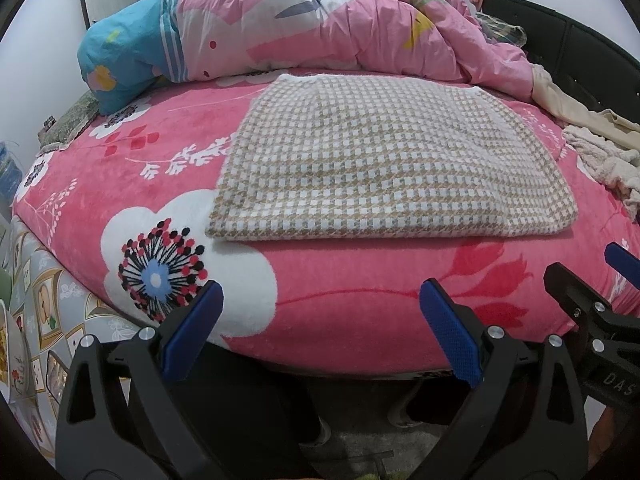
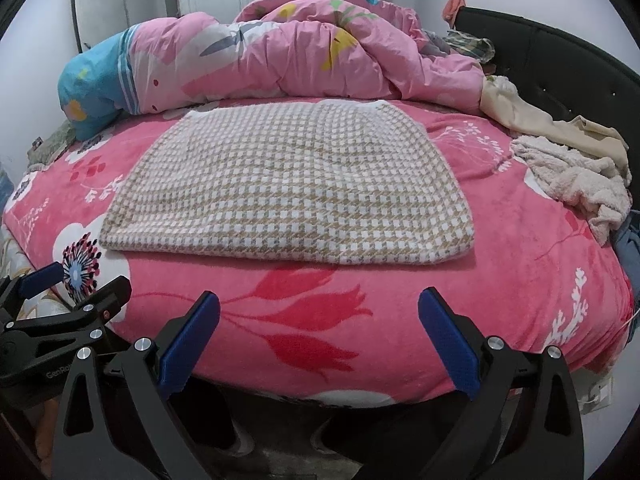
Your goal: Fold large clothes
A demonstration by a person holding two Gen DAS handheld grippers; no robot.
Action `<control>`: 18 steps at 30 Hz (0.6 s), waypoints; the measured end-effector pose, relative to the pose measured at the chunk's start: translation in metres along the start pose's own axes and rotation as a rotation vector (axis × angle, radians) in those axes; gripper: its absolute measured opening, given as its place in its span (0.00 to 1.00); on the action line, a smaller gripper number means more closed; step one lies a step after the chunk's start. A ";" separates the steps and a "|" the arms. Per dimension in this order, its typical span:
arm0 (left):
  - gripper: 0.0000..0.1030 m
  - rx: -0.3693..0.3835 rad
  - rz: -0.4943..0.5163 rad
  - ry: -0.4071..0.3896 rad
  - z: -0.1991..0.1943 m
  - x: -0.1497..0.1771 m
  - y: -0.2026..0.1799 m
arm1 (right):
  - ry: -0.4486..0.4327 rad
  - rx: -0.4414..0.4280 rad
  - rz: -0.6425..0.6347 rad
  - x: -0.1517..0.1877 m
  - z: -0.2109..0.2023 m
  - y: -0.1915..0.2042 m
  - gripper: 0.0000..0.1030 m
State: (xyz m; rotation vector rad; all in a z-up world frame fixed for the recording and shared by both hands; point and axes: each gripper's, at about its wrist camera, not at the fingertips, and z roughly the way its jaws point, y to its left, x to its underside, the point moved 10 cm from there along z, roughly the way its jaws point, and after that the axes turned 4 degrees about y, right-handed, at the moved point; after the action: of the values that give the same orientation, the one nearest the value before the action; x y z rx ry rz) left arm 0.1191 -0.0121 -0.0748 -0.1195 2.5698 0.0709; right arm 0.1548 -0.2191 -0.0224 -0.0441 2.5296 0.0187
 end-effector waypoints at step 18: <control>0.92 0.000 0.001 -0.001 0.000 0.000 0.000 | 0.006 -0.004 0.000 0.002 0.002 0.002 0.94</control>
State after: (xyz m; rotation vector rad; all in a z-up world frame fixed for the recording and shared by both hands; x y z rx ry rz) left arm 0.1186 -0.0123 -0.0746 -0.1176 2.5688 0.0715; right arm 0.1544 -0.2168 -0.0251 -0.0464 2.5354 0.0237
